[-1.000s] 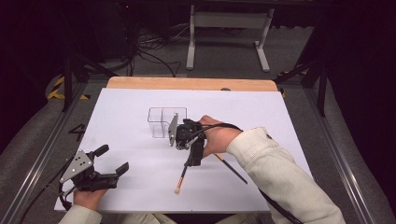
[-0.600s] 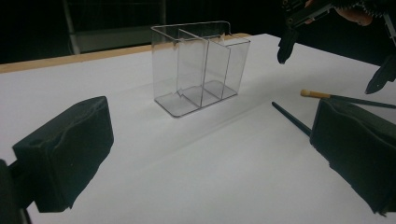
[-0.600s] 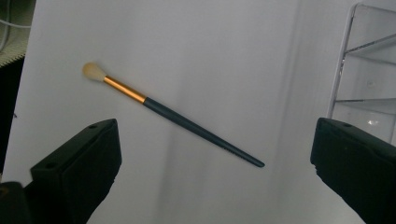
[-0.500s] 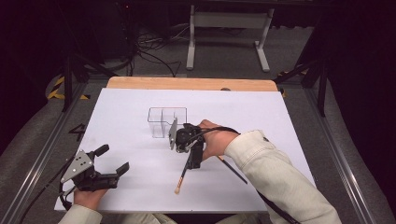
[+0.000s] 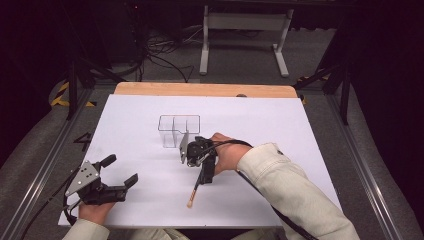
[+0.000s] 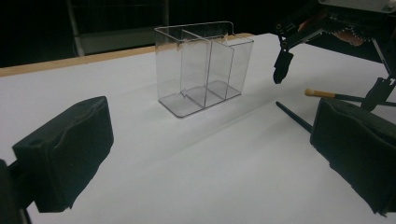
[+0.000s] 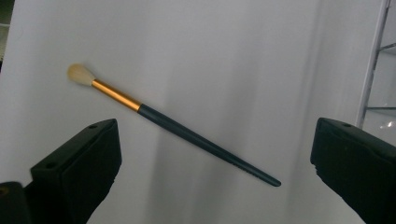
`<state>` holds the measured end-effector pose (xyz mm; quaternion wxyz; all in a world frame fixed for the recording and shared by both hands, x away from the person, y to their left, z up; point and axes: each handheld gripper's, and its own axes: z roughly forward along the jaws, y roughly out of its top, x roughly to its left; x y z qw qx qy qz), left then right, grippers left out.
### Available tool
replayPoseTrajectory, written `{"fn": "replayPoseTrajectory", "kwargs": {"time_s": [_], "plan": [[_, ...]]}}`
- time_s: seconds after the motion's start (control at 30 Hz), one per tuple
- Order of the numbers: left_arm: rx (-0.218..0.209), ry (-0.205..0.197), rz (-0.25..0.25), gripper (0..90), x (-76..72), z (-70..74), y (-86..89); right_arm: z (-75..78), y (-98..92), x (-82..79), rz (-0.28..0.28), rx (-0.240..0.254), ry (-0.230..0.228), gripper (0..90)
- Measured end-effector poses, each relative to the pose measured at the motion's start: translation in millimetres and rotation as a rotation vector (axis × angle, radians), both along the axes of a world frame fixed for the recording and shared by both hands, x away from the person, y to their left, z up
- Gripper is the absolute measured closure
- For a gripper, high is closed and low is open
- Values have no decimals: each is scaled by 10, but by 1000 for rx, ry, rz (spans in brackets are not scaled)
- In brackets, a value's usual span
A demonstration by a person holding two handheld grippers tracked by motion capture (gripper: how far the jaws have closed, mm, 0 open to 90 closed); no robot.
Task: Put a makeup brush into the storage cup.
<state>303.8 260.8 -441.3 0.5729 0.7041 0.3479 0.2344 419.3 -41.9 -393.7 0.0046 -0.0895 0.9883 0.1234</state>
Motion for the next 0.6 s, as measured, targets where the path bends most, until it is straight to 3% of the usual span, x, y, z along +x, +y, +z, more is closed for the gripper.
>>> {"fn": "replayPoseTrajectory", "kwargs": {"time_s": [0.6], "plan": [[0,9,-4,3,-1,-1,1,-190,4,15,-8,-30,23,26]]}}
